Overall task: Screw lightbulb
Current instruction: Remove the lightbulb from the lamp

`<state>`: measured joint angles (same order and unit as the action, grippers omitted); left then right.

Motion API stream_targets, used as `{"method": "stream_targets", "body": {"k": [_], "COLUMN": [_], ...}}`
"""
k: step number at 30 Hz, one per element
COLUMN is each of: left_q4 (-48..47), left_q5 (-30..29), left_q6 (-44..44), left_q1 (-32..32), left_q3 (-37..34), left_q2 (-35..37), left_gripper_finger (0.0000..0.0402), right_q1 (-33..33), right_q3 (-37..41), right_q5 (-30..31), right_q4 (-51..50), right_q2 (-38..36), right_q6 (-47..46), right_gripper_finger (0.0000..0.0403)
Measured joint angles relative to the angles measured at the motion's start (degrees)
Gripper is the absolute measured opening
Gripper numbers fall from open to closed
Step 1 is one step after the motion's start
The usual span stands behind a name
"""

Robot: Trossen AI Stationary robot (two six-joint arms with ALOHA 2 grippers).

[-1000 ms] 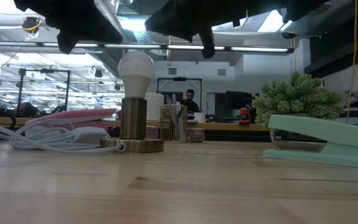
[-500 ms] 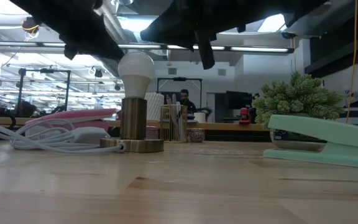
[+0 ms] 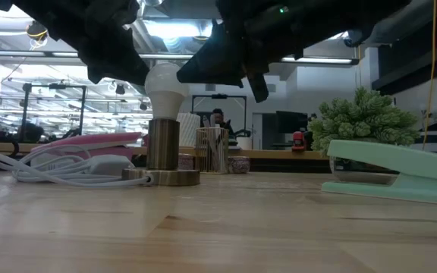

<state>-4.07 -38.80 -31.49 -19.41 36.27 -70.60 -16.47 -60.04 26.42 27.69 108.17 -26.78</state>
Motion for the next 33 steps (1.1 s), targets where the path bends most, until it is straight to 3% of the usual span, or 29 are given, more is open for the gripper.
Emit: {"method": "stream_targets", "body": {"k": [7,20,28,33], "left_q4": [1.44,2.31,5.46,11.6], "left_q5": [0.44,2.34,1.0,-4.15], "left_q6": [0.01,-4.69,-4.38,0.81], "left_q1": [-1.44,-6.58,-9.94,-10.73], "left_q3": [-0.04,0.04,0.04,0.04], "left_q2": [-0.23,-0.19,-0.19,0.04], "left_gripper_finger": [0.0001,0.0001,0.0001,0.0001], "right_q1": [-0.07,0.61,0.79,0.26], "right_q3": [0.01,-0.01,-0.01,-0.03], "right_q5": [3.04,14.4,14.83,13.28], "right_q4": [0.15,-0.37,-0.38,1.82], "right_q2": [0.63,0.67,0.46,-1.91], "right_q6": [-0.27,-0.43,1.92,4.71], "right_gripper_finger": [0.0014,0.0014,0.0014,0.0014]}}
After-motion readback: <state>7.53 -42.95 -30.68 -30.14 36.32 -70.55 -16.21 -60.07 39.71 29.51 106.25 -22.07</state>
